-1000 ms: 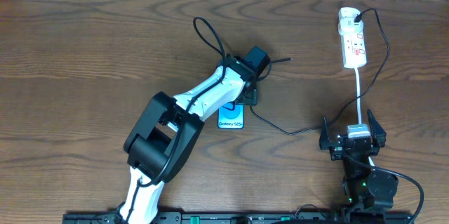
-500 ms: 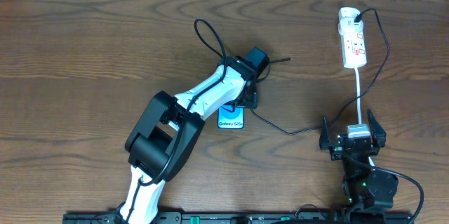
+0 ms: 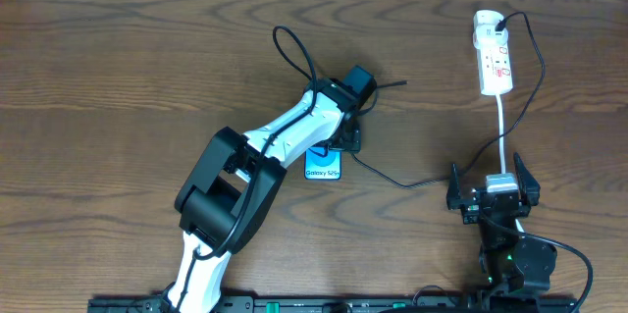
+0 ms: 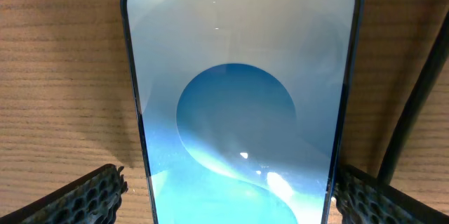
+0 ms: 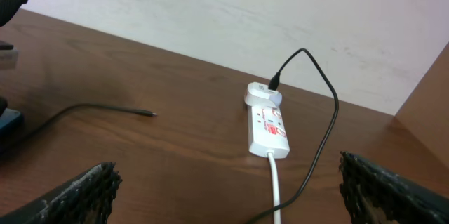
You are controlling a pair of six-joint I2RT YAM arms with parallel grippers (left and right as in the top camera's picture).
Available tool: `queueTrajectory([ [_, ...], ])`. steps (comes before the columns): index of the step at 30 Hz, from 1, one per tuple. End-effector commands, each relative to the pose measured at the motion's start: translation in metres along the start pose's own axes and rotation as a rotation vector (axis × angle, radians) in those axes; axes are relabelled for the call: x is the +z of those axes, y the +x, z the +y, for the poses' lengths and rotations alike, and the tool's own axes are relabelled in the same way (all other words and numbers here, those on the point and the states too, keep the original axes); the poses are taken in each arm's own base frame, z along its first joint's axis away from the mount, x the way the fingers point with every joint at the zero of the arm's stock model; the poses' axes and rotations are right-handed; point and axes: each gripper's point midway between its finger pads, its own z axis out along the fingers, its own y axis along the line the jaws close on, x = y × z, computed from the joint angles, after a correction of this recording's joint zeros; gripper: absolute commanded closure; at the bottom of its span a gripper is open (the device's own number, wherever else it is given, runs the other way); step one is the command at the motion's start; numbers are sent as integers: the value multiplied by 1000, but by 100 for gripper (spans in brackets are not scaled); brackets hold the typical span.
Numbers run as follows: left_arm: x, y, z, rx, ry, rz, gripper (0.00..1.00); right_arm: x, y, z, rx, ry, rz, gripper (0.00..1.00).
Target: Plug charger to phone and switch on socket
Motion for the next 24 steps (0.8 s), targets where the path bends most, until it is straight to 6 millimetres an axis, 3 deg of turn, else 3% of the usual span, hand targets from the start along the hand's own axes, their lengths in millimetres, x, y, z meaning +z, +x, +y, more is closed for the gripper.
queueTrajectory([
  [1,16,8,3,18,-27,43,2,0,0,-2,-11,8,1,1],
  [10,16,9,2,21,-26,44,2,0,0,-2,-11,8,1,1],
  [14,16,11,2,21,-22,53,16,0,0,-2,-11,8,1,1],
  [24,16,13,3,24,-26,61,21,0,0,-2,-11,8,1,1],
])
